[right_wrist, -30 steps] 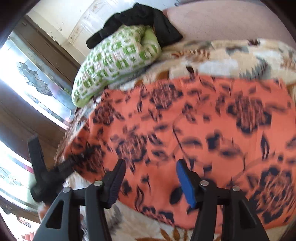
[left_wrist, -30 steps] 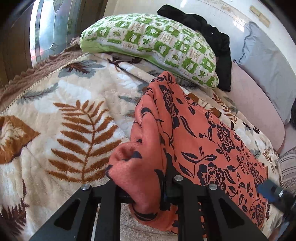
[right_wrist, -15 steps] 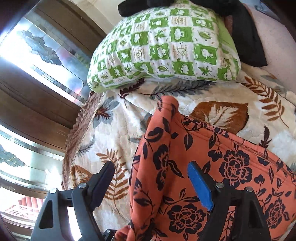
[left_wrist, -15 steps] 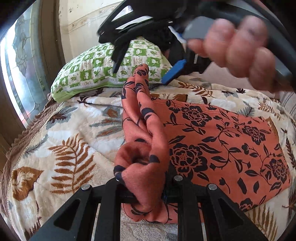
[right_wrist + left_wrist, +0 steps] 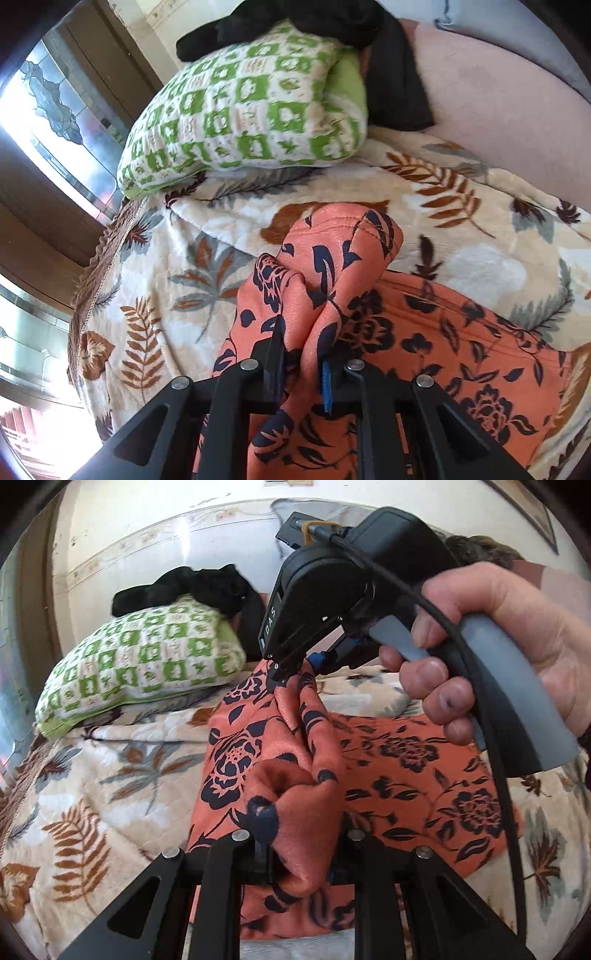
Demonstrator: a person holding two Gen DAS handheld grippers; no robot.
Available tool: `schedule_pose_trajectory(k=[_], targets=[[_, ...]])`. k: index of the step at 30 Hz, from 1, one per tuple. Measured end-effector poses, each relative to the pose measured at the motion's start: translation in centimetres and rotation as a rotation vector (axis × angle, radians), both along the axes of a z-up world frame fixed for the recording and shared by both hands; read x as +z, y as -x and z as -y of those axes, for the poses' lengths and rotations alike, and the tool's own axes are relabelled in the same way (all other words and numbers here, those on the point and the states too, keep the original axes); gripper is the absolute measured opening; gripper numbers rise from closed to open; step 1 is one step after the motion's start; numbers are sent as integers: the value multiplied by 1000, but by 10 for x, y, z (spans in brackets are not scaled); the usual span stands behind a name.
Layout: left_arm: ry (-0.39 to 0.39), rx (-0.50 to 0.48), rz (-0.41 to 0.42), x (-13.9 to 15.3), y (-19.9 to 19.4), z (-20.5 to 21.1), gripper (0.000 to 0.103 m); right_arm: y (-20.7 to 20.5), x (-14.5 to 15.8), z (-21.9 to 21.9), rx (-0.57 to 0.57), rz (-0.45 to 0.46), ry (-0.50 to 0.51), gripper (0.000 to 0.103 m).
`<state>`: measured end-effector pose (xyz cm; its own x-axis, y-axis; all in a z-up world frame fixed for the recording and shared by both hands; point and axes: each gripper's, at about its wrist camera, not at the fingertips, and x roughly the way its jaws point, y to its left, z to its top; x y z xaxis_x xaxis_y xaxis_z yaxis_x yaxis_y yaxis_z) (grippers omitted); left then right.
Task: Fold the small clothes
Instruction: 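Fold the lifted edge over with the left gripper while the right gripper pinches the fabric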
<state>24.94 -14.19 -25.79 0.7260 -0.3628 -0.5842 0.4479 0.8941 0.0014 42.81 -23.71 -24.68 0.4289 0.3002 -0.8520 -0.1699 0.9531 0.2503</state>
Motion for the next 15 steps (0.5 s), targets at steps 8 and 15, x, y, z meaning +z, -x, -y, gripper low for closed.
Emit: schedule_pose_trajectory(k=[8, 15], targets=[[62, -172, -45, 0, 17, 88, 19, 31, 2, 116, -99, 56, -2, 14], [21, -254, -101, -19, 33, 152, 19, 54, -24, 191, -167, 42, -16, 14]])
